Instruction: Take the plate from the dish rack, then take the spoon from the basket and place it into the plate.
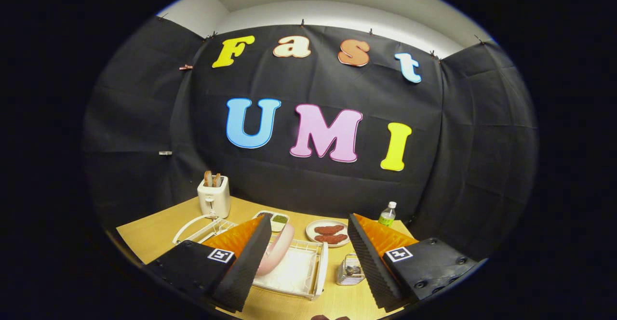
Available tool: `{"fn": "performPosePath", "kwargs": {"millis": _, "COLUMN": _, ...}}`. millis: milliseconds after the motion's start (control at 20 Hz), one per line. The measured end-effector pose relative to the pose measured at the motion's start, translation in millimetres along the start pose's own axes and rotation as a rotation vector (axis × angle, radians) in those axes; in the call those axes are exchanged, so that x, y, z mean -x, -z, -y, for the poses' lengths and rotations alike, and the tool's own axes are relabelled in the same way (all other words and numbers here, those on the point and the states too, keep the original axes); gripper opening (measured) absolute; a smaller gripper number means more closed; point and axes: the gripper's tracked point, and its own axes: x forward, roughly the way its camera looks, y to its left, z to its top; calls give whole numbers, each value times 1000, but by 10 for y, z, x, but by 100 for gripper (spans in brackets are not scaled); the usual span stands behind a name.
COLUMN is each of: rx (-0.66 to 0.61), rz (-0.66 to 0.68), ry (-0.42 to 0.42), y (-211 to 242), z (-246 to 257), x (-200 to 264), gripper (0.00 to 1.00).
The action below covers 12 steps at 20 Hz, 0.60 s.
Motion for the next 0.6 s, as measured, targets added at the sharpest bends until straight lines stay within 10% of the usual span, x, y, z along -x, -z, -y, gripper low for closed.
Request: {"fn": "performPosePath", "kwargs": {"millis": 600, "rx": 39, "rz": -429, "ry": -1, "y": 941, "z": -339, "x": -1064, "gripper": 98}}
